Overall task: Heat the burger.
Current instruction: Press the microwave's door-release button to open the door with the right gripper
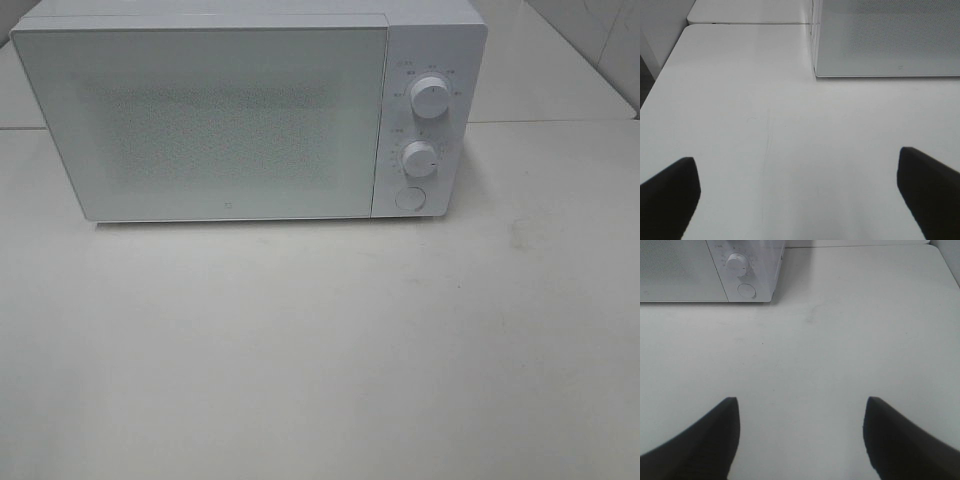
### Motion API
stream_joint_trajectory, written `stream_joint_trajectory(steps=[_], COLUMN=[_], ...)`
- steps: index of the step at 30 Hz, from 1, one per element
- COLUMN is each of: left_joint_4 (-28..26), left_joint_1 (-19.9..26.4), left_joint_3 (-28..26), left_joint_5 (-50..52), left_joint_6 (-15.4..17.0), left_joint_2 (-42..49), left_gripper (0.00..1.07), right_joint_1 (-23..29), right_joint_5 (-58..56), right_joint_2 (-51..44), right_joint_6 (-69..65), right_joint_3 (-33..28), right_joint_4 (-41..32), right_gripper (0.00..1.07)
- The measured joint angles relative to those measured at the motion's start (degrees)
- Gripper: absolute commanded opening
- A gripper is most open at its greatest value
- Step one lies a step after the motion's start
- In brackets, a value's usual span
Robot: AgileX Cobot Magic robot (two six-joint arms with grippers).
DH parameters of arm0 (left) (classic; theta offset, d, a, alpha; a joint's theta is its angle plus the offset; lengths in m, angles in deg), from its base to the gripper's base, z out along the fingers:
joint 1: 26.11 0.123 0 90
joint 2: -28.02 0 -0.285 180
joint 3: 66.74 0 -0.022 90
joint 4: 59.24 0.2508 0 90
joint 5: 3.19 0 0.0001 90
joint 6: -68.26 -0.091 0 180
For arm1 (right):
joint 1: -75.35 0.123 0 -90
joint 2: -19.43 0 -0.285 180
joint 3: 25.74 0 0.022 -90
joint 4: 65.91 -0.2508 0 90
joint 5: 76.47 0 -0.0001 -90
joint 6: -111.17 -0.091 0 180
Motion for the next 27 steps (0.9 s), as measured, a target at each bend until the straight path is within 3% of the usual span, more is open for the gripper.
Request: stream_joint_trajectory(steps=[8, 27], left_joint_4=[0.00, 0.00], left_joint_1=[0.00, 0.00], left_joint_3=[0.00, 0.00], left_joint_5=[0.00, 0.00], left_joint_6=[0.00, 0.00], left_joint_2=[0.00, 0.00], left_gripper=[1.00, 1.00], right_joint_1=[0.00, 0.00], right_joint_5=[2.18, 22.17], right_joint_2=[2.75, 22.29], right_joint_6=[1.20, 1.43], right_joint_3=[2.06, 2.06], right_joint_4=[-1.20, -1.20], right_gripper=[0.68, 0.68])
